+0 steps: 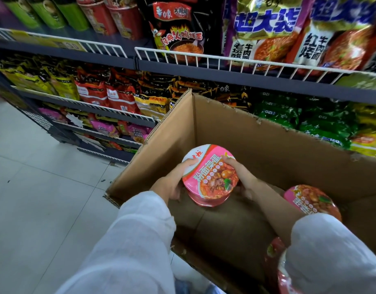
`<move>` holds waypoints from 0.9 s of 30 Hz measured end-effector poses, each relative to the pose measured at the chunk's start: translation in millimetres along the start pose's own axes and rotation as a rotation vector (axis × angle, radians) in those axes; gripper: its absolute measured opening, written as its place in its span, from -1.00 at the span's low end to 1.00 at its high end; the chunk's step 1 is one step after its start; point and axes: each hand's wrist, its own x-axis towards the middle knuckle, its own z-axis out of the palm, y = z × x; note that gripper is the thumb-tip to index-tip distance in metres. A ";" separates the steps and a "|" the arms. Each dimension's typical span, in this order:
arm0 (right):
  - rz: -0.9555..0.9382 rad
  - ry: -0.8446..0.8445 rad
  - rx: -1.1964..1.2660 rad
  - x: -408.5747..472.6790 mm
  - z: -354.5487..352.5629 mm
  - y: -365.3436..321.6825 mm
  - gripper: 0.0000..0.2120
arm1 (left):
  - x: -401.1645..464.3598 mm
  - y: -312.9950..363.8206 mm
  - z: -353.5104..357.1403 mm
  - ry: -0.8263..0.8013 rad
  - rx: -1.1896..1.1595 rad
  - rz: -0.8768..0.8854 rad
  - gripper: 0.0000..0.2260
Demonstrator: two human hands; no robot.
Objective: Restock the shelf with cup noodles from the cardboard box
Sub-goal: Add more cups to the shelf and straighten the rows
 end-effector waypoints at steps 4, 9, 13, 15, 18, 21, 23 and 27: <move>0.018 -0.049 0.048 -4.7 1.3 -3.1 -0.73 | 2.6 -0.5 0.0 -0.029 -0.042 0.027 -0.53; -0.064 0.006 0.001 -15.4 3.4 -10.4 -0.67 | -9.6 11.8 5.0 0.058 0.014 0.019 -0.57; -0.191 0.064 -0.014 -36.3 3.2 -23.3 -0.48 | -37.2 32.8 9.1 0.082 0.029 0.087 -0.65; -0.248 0.049 -0.061 -54.5 5.3 -34.1 -0.35 | -52.7 45.1 7.4 0.078 0.030 0.131 -0.57; -0.398 0.066 -0.150 -89.2 13.7 -57.4 -0.38 | -80.6 65.4 6.5 0.057 0.041 0.193 -0.39; -0.527 0.082 -0.181 -125.3 26.5 -84.7 -0.40 | -114.3 85.1 8.6 0.052 0.049 0.292 -0.34; -0.595 0.078 -0.203 -149.9 36.8 -103.0 -0.46 | -134.5 97.0 7.3 0.066 0.025 0.363 -0.26; -0.701 0.063 -0.236 -183.4 60.4 -132.0 -0.50 | -168.7 115.5 -4.9 0.096 -0.047 0.517 -0.26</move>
